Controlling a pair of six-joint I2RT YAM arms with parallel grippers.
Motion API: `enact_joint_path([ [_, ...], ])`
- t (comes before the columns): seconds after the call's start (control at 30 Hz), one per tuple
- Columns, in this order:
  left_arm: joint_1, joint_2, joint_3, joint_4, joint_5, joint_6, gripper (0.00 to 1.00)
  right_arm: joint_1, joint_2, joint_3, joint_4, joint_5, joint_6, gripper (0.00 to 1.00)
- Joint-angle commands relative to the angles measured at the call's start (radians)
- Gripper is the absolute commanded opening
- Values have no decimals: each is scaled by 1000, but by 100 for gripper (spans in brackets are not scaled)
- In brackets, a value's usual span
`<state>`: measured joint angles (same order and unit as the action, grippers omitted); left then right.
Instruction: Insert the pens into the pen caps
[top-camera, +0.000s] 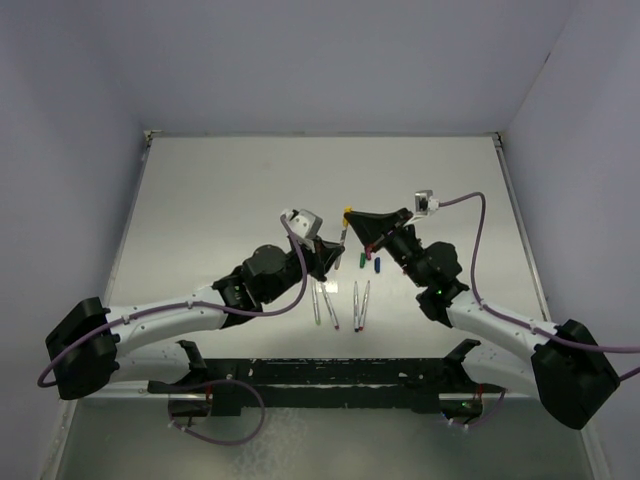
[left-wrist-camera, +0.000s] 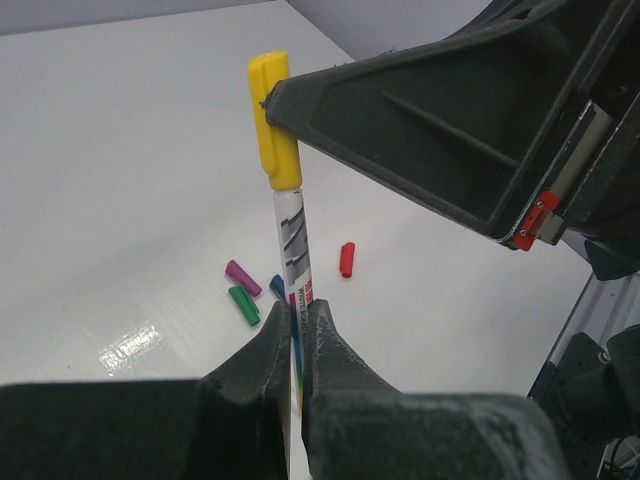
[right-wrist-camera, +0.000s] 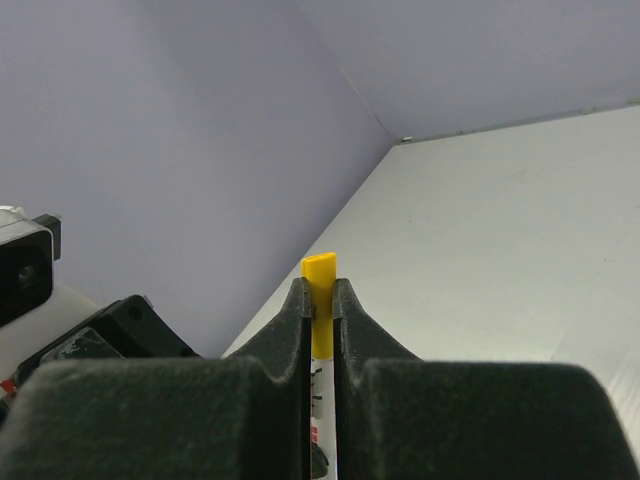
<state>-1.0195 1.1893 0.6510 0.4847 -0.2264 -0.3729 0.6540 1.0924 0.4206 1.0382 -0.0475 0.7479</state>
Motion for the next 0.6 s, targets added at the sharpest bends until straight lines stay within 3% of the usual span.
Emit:
enact_joint_path([
  [0.0,31,-42,103,366,36,38,0,25,31,-30,-180,-121,-33,0],
  [0.23,105,-32,104,488,77,-47,0,45,53,-60,-181,-126,-36,0],
  [0.57,173,-24,130,499,106,-69,0,106,95,-44,-218,-111,-60,0],
])
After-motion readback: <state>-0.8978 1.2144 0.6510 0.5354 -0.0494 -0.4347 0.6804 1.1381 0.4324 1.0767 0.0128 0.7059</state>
